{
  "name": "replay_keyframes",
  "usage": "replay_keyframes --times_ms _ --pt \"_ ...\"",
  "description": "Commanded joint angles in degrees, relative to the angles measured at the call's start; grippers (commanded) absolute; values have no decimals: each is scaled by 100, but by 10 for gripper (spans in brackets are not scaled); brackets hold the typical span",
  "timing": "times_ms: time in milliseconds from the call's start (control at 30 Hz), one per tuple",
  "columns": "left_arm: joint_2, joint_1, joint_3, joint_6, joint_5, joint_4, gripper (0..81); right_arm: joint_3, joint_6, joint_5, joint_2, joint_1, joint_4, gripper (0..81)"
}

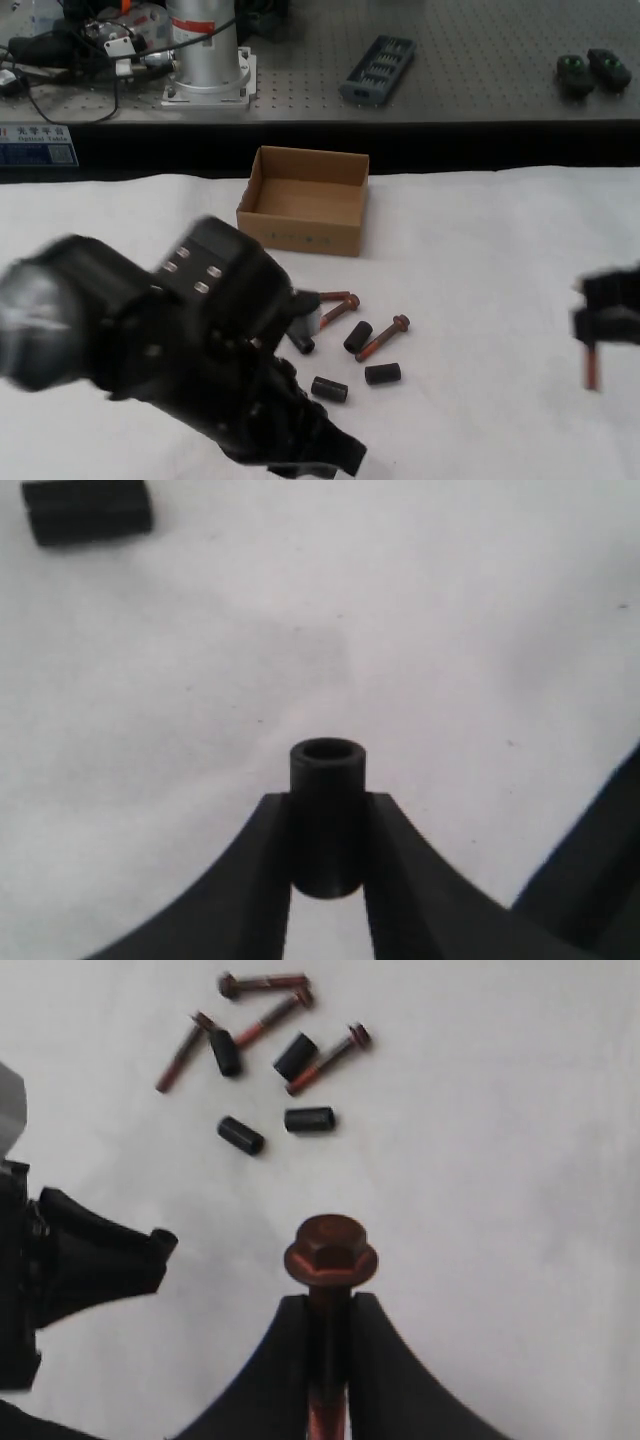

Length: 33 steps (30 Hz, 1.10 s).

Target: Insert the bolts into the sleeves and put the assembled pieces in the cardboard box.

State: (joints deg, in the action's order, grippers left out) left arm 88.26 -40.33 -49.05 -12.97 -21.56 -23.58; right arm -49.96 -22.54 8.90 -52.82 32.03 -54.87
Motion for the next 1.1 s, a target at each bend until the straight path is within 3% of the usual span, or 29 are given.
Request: replay_keyframes --times_ms 0,267,500,800,1067 --pt "-797 108 121 961 -636 -81 6 -6 -443 647 -385 7 938 29" --pt "-1707 688 122 1344 -1531 117 6 -6 -1692 1937 -1349 7 3135 29" --pt "-1906 1385 122 1297 -2967 641 6 -6 -2728 2549 -1816 57 4759 29" --pt "-1906 1401 122 1297 -3037 898 6 -6 -2849 2552 -1913 619 5265 29" --pt "-1906 1401 122 1106 -3064 1084 6 -6 -2849 2574 -1913 733 5265 29"
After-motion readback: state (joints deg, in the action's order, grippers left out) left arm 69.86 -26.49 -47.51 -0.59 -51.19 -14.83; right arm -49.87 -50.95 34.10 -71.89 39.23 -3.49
